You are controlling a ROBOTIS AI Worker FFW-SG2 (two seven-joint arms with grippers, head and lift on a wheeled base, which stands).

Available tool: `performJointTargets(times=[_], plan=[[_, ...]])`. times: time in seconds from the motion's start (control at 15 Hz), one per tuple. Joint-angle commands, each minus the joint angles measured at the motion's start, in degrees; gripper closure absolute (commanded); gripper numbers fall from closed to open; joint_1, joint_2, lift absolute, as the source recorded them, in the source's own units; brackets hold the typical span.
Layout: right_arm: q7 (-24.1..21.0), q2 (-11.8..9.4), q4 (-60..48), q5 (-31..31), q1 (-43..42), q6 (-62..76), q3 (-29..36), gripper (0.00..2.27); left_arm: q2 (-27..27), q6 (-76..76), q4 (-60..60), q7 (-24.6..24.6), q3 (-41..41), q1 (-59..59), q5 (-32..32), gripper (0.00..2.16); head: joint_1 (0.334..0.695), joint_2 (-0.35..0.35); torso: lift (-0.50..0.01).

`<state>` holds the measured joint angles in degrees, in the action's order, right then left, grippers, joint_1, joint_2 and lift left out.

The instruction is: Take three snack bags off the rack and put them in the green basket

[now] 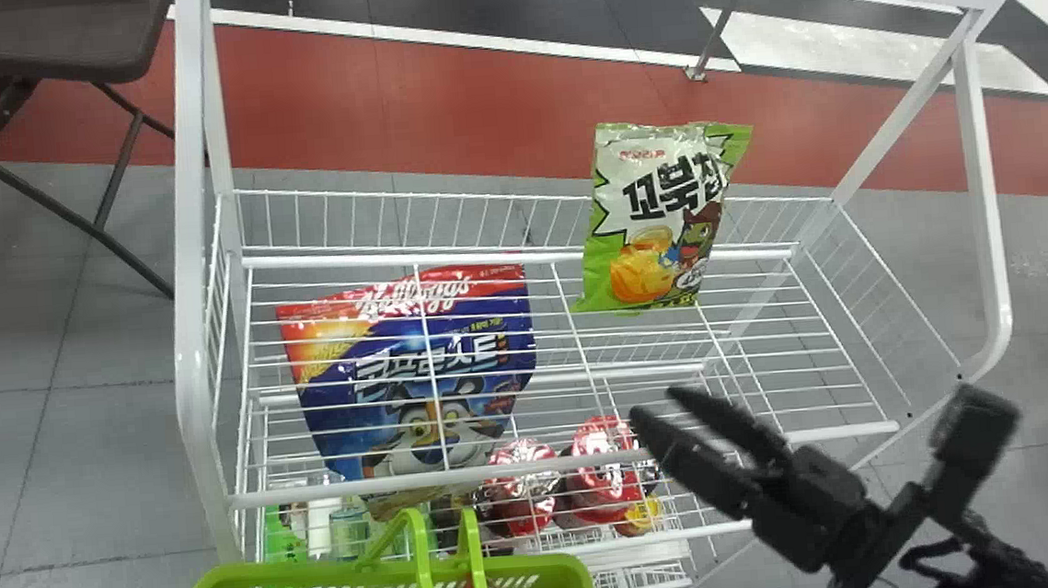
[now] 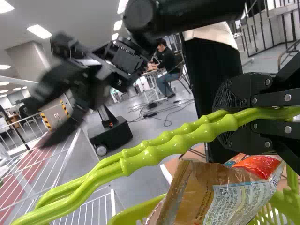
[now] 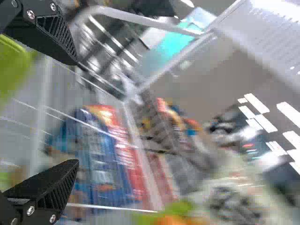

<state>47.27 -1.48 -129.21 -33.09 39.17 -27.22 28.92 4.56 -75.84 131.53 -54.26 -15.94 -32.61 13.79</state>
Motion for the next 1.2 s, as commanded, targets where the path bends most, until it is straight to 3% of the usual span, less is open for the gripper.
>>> performJointTargets(times=[0.0, 0.07, 0.2, 0.27, 0.47, 1.13], plan=[[-9.0, 1.0, -3.7, 2.5, 5.5, 14.6, -5.6, 0.07, -0.2, 0.8, -0.7, 0.0, 0.0, 0.0, 0.0, 1.51, 0.695, -0.35, -0.026], [-16.2, 1.0, -5.6, 5.9, 7.6, 17.8, -9.8, 0.07, -0.2, 1.4, -1.0, 0.0, 0.0, 0.0, 0.0, 1.51, 0.695, -0.35, -0.026], [-35.6, 0.9, -8.5, 16.2, 10.2, 21.5, -21.5, 0.06, -0.2, 1.7, -1.1, -0.1, -0.1, 0.0, 0.0, 1.51, 0.695, -0.35, -0.026], [-41.0, 0.6, -8.8, 20.4, 10.7, 23.7, -25.9, 0.06, -0.1, 1.9, -1.1, -0.1, -0.1, -0.3, 0.0, 1.51, 0.695, -0.35, -0.026], [-43.9, 0.4, -11.7, 25.6, 11.5, 20.2, -31.7, 0.06, 0.1, 3.1, -0.6, -0.3, 0.4, -1.6, 0.0, 1.51, 0.695, -0.35, -0.026], [-42.1, 0.7, -12.5, 25.9, 11.6, 17.8, -30.9, 0.07, 0.0, 4.7, -0.4, -0.9, 0.7, -2.4, 0.1, 1.51, 0.695, -0.35, -0.026]])
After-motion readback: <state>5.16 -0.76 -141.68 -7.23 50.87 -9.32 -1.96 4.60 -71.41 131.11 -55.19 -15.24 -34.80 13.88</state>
